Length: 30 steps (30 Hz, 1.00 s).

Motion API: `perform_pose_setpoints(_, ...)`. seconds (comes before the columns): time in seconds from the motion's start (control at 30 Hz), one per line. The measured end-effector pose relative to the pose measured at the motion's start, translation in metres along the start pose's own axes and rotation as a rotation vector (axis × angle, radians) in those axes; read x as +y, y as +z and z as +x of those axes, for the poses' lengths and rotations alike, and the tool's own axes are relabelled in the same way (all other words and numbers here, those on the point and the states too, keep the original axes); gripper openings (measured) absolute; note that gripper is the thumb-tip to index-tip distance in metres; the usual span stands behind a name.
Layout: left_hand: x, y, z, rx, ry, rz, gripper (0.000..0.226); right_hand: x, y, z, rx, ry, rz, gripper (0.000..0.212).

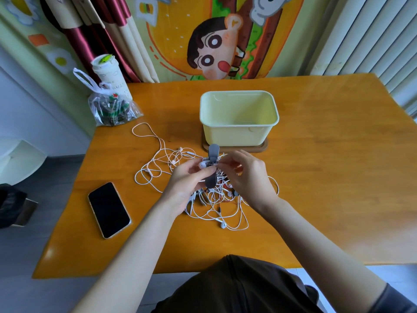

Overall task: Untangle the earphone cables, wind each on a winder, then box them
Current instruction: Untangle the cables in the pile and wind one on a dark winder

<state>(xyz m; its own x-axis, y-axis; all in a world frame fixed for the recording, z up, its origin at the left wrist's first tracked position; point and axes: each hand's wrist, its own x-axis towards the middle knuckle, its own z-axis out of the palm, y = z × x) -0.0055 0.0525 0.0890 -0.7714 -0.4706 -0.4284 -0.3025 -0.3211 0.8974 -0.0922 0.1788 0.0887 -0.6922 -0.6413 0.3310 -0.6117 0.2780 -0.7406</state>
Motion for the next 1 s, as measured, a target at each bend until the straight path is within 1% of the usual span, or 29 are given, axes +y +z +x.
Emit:
perform_pose_setpoints(0.13,0.001,0.002,0.0,0.04,0.004,0.064,0.018,0.0,0.003,0.002,-0.005,-0.02,-0.093,0.004)
perform_pose_setpoints(0.23,0.002,0.002,0.0,0.086,0.045,0.114,0.016,-0.004,0.006,0.004,0.009,0.009,-0.081,0.004)
perform_pose_setpoints(0.33,0.0,-0.001,0.0,0.133,0.08,0.163,0.027,-0.007,0.008,0.005,-0.022,0.045,-0.056,0.007)
perform_pose_setpoints(0.4,0.0,-0.001,0.002,0.166,0.117,0.236,0.03,-0.009,0.009,0.007,-0.038,0.104,-0.03,0.01)
perform_pose_setpoints(0.53,-0.001,-0.002,0.007,0.197,0.169,0.367,0.035,-0.007,0.008,0.011,-0.092,0.28,0.055,0.009)
perform_pose_setpoints(0.63,-0.005,-0.003,0.012,0.189,0.18,0.418,0.039,-0.003,0.007,0.011,-0.132,0.351,0.136,0.01)
perform_pose_setpoints(0.7,-0.005,-0.001,0.014,0.179,0.176,0.426,0.044,0.0,0.007,0.011,-0.125,0.38,0.186,0.013)
perform_pose_setpoints(0.77,-0.005,0.001,0.016,0.164,0.133,0.391,0.044,0.002,0.008,0.01,-0.124,0.394,0.209,0.012)
perform_pose_setpoints(0.8,-0.005,0.002,0.016,0.145,0.103,0.338,0.039,0.003,0.008,0.01,-0.127,0.398,0.23,0.01)
perform_pose_setpoints(0.87,-0.005,0.005,0.015,0.089,0.051,0.18,0.026,0.002,0.008,0.011,-0.124,0.4,0.282,0.013)
perform_pose_setpoints(0.9,-0.005,0.006,0.015,0.069,0.031,0.106,0.023,0.003,0.008,0.011,-0.119,0.397,0.297,0.015)
perform_pose_setpoints(1.0,-0.004,0.007,0.018,0.068,0.011,-0.01,0.024,0.004,0.007,0.008,-0.089,0.37,0.316,0.022)
